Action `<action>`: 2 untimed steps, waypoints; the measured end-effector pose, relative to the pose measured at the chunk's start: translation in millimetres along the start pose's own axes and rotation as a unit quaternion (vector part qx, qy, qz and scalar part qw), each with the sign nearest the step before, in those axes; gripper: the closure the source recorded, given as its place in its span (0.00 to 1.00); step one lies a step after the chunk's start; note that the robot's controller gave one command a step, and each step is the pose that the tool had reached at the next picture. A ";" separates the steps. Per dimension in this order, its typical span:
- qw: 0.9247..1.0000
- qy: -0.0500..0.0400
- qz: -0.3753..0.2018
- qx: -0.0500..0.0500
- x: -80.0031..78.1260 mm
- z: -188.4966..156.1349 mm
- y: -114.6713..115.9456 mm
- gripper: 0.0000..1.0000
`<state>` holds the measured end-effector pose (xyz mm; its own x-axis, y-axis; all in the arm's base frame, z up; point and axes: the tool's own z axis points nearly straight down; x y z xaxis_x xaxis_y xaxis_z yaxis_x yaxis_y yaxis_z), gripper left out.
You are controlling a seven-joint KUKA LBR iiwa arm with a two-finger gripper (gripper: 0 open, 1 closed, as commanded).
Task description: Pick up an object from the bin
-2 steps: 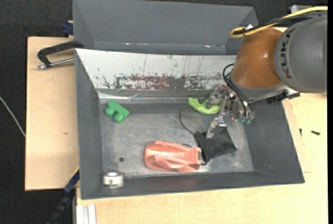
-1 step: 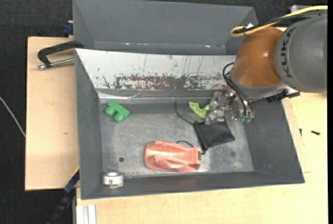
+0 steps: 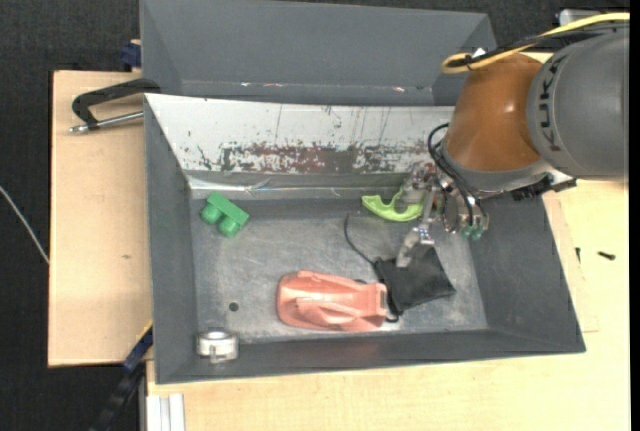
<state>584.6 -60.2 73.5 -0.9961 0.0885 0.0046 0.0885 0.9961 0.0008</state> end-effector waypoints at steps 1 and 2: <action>1.000 0.000 0.000 0.000 0.0 0.0 -0.2 0.00; 0.982 -0.002 0.187 -0.003 -1.0 -2.6 5.4 1.00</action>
Offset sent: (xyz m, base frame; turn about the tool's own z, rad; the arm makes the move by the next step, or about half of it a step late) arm -0.0011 0.0026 -0.0035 0.3815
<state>586.2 -54.9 76.1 -0.8939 0.4483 0.0018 0.4483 0.8939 0.0046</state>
